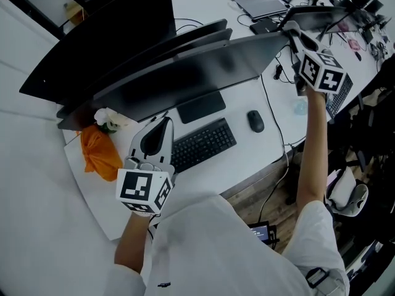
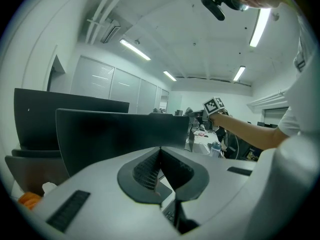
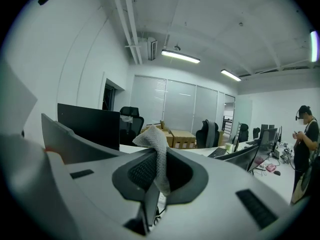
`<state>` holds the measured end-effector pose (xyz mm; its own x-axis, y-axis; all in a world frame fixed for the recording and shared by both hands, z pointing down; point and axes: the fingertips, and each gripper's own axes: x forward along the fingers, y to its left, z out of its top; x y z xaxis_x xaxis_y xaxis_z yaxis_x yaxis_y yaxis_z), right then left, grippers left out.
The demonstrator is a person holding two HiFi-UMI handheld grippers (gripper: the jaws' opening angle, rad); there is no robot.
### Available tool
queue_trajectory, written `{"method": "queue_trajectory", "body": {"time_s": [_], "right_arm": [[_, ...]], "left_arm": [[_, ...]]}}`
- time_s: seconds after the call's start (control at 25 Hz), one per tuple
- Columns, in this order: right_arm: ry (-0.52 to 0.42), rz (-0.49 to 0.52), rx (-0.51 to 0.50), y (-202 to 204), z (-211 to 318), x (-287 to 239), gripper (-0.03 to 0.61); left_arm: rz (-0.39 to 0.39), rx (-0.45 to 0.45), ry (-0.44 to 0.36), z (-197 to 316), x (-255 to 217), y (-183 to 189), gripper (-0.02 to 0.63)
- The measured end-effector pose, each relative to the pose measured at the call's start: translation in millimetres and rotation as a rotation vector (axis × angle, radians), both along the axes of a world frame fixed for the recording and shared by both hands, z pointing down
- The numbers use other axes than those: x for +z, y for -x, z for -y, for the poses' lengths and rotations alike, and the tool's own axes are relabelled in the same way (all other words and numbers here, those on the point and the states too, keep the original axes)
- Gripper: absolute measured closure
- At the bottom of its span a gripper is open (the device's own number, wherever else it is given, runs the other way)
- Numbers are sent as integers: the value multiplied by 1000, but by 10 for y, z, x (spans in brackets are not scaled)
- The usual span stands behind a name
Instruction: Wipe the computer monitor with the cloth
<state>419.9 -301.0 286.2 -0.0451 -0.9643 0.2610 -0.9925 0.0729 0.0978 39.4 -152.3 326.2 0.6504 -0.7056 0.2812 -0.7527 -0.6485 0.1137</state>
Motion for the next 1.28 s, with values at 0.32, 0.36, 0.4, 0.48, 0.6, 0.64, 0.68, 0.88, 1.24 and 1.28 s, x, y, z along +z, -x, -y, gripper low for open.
{"method": "queue_trajectory", "body": {"time_s": [0.32,0.36,0.4,0.48,0.6,0.64,0.68,0.88,1.24,1.28], "right_arm": [[-6,87,-53,-250,-46,323,540],[-6,72,-78,-239,-58,395,540],[-7,57,-103,-222,-72,461,540],[-1,37,-152,-173,-90,581,540],[55,-11,-221,-104,-104,824,540],[80,-25,-240,-88,-112,919,540],[105,-38,-257,-77,-120,1014,540],[199,-119,-325,-50,-133,1444,540],[326,-251,-382,-6,-139,2063,540],[340,-262,-386,1,-143,2139,540]], "left_arm": [[-13,10,43,16,118,-30,595],[-10,17,48,15,137,-54,595],[-8,23,51,20,156,-76,595],[-4,32,60,35,202,-108,595],[8,45,80,20,298,-160,595],[14,49,86,6,330,-178,595],[20,52,93,-7,360,-192,595],[39,50,115,-17,451,-224,595],[35,43,140,67,606,-327,595],[34,43,143,74,627,-340,595]]}}
